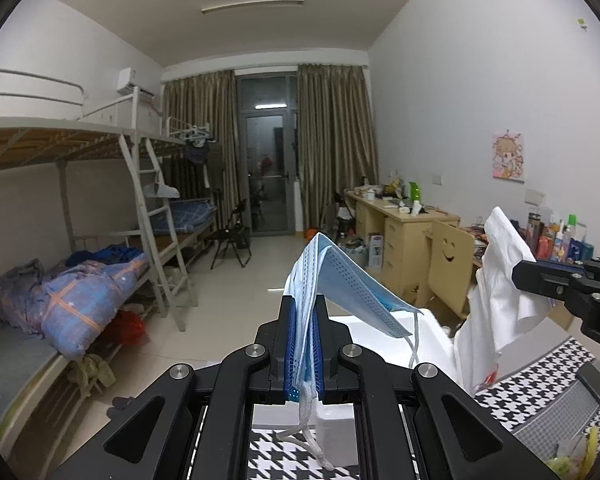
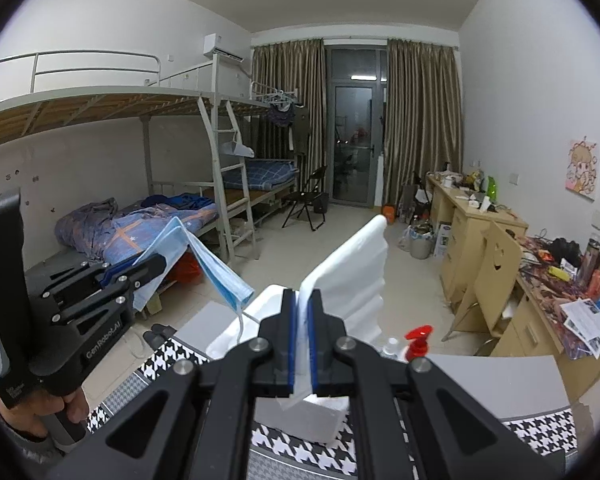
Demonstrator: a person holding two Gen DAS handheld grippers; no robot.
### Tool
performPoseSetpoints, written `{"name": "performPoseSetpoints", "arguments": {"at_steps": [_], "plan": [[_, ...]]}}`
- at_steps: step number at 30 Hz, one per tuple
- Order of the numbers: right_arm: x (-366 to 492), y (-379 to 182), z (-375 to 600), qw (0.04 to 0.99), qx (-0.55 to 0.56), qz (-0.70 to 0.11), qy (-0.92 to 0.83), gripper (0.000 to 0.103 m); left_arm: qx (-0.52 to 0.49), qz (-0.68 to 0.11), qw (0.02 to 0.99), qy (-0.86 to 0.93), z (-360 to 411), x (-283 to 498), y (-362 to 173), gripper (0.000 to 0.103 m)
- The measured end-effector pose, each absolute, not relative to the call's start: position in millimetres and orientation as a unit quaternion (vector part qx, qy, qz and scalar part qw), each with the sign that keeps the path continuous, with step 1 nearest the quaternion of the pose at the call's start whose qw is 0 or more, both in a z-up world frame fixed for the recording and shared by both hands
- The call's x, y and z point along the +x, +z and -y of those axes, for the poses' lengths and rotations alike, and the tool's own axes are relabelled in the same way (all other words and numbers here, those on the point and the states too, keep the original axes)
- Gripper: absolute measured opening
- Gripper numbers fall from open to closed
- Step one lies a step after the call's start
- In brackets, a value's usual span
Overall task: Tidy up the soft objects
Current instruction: 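Carry the mask and tissues with both grippers over the white foam box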
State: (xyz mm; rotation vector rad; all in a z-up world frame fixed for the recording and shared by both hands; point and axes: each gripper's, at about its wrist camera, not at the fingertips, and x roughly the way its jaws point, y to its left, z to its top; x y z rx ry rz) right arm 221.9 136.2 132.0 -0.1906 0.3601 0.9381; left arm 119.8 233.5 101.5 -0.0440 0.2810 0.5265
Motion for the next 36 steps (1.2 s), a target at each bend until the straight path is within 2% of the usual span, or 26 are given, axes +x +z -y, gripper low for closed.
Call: {"name": "performPoseSetpoints", "arguments": {"at_steps": [12,36], "plan": [[242.7,120.0,-168.5,0.867,-0.109,-0.192,0.446,0.008,-0.028,-0.142,0.951,0.275,-251.1,120.7,95.4,0.009],[289.3,65.2,-220.7,0.845,-0.173,-0.297,0.41,0.008,-0.036,-0.155,0.95,0.268,-258.8,125.0,87.6,0.009]]}}
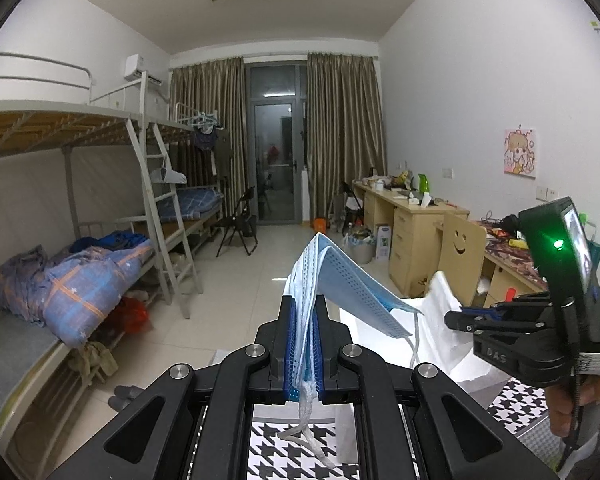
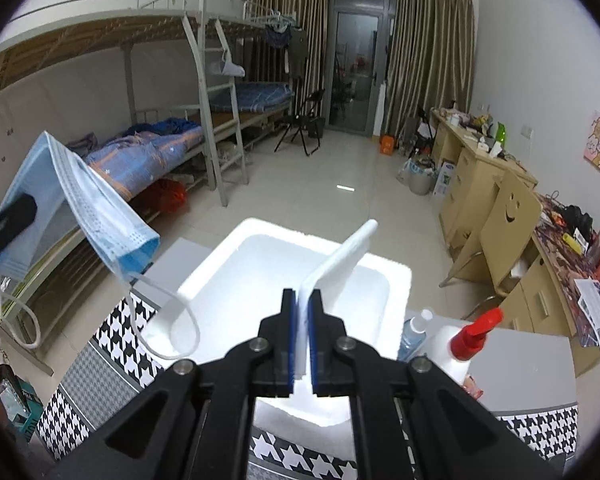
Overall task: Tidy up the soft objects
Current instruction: 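Carry the mask and tissues with both grippers over the white foam box, then open the right gripper to drop the tissues into the foam box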
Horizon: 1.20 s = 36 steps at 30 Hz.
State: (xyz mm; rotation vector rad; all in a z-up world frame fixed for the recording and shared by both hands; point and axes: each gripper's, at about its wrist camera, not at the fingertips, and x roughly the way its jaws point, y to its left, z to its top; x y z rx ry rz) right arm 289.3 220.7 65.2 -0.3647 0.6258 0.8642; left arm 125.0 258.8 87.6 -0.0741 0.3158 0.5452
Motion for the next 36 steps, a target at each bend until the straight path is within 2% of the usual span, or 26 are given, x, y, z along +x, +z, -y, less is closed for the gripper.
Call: {"name": "performPoseSetpoints", "arguments": {"at_steps": [8,10,12,14,36], "plan": [[297.4,54.6,-229.5,0.84,-0.188,-0.32,0.395,0.009,-0.039,-0.16,0.95,0.264,-262.8,129.1,86.8,0.009],[300.9,52.0,-232.2,0.84,-0.19,-0.328,0.389,0.024,-0.039,-0.162,0.951,0.262,-263.9,130.0,85.4,0.009],[302.4,50.3,-231.9,0.837,-0.186,-0.334,0.391,0.052,-0.039,-0.164,0.951,0.26,-263.9,130.5,83.3,0.009],[302.0,50.5,-230.6,0.839,-0.187,-0.333,0.387,0.065,-0.04,-0.166,0.951,0.259,-265.1,132.3,82.4,0.009],[282.4,89.1,-160.7,0.866,-0.121,-0.304,0.378,0.07,-0.044,-0.169,0.961,0.212,-254.2,157.6,96.7,0.009]]}}
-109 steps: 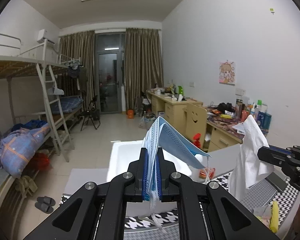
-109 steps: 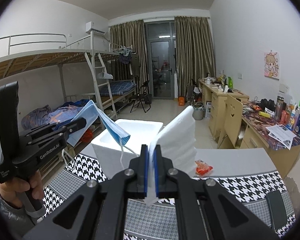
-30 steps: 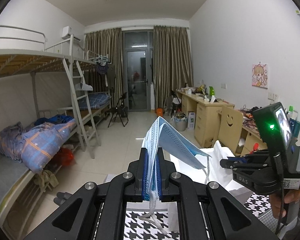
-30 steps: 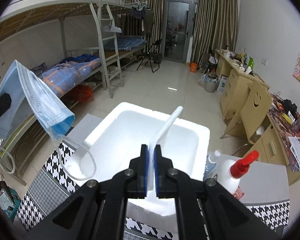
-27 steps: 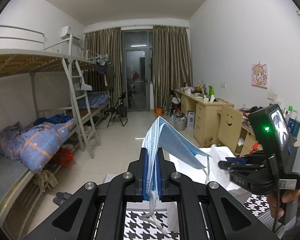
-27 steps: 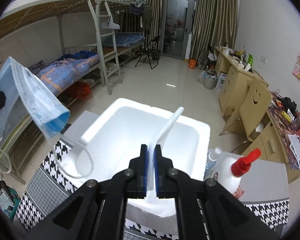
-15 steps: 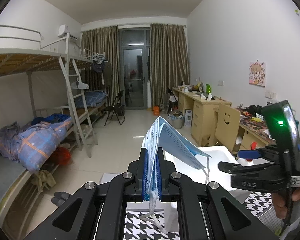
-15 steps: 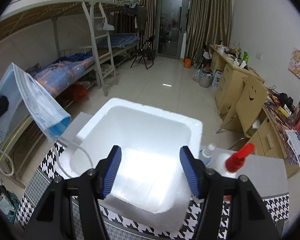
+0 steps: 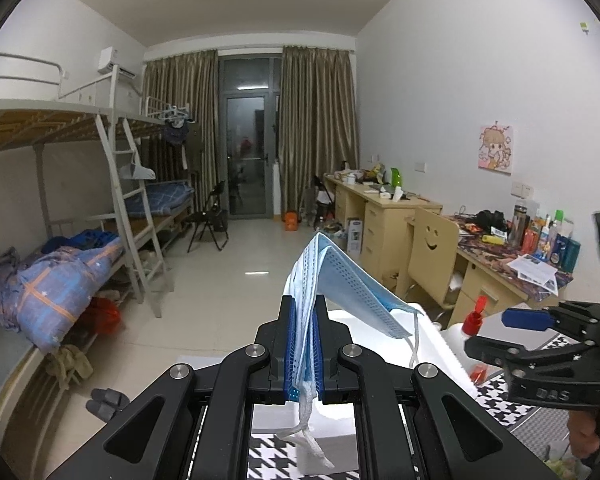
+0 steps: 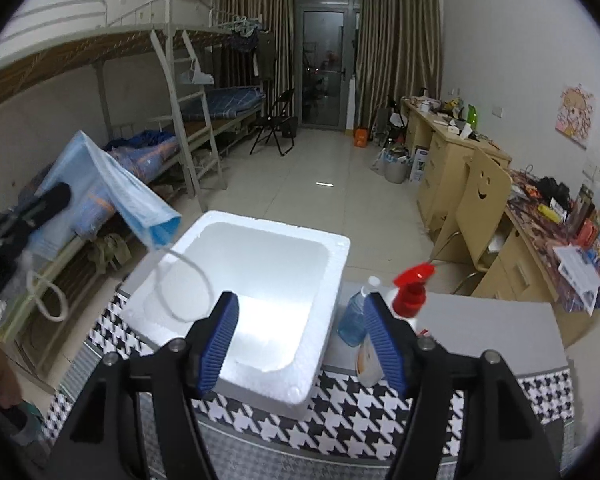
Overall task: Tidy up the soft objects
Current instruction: 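Lower the blue mask into the foam box and open the left gripper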
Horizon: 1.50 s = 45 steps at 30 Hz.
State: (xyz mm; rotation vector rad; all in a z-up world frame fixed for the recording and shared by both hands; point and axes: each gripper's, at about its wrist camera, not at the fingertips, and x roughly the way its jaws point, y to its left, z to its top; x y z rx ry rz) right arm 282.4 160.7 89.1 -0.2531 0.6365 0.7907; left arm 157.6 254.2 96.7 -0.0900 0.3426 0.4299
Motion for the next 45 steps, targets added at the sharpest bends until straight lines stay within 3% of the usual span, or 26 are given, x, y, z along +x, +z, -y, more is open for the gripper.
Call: {"name": "performPoseSetpoints", "arguments": {"at_steps": [5,38,40,42,44,45], "plan": [[270.2,94.1,-146.5,0.872,-0.116,-0.289,0.378,0.075,-0.041,-0.174,0.963,0.202,-249.0,166.5,96.7,0.009],[229.2,87.7,-74.3,0.895,-0.081,-0.266,0.35,0.075,-0.061,-0.306,0.935,0.17,-261.3,259.0,45.6,0.01],[230.3,86.0,-71.6,0.894,-0.077,-0.269,0.351,0.075,-0.061,-0.317,0.932,0.165,-260.8,262.7,42.2,0.018],[231.7,84.8,-69.3,0.895,-0.077,-0.269,0.348,0.075,-0.061,-0.324,0.929,0.165,-260.5,264.2,37.7,0.048],[231.6,84.1,-66.4,0.897,-0.077,-0.267,0.344,0.075,-0.069,-0.328,0.928,0.162,-260.4,265.0,34.5,0.068],[230.6,83.8,-65.1,0.897,-0.076,-0.267,0.343,0.075,-0.073,-0.326,0.929,0.158,-260.3,263.2,34.0,0.072]]}}
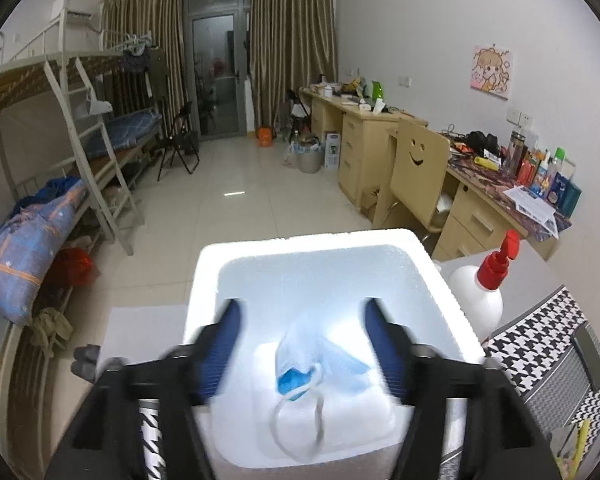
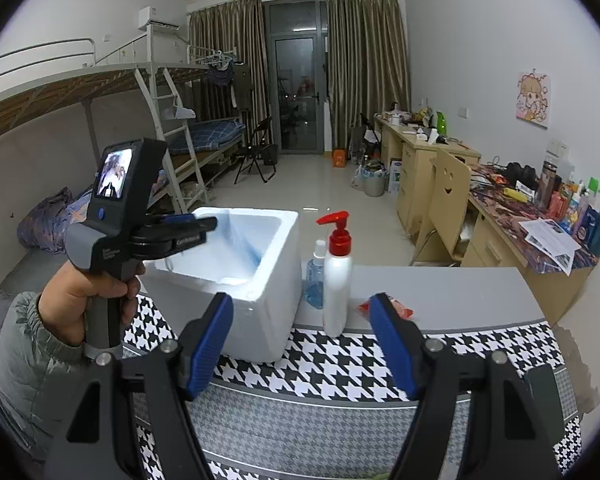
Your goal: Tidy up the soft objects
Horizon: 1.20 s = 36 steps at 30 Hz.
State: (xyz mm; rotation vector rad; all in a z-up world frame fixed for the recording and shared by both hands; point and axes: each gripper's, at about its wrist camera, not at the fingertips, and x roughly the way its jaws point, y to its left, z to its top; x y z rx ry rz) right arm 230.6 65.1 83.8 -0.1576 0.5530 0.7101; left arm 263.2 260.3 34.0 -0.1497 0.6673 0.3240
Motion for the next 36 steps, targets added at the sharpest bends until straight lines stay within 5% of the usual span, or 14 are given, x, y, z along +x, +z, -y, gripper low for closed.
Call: {"name": "performPoseSetpoints", "arguments": {"at_steps": [12,24,36], "plan": [[229.2,84.2,-48.8,0.899,-0.055,-0.265,0.345,0.075,-0.055,-0.276,0.944,0.174,-233.5,231.3,56.5,0.1],[207.0,93.7,-33.1,0.909,-0.042,-0.232,0.344,0.091,-0.038,-0.235,0.956,0.172,-198.9,184.5,79.1,0.102],[189.8,95.8,-16.2,0.913,-0.031,-0.223,0.339,0.092,-0.043,-0.197,0.967,0.154,-171.3,137.7,90.7,0.102]]}}
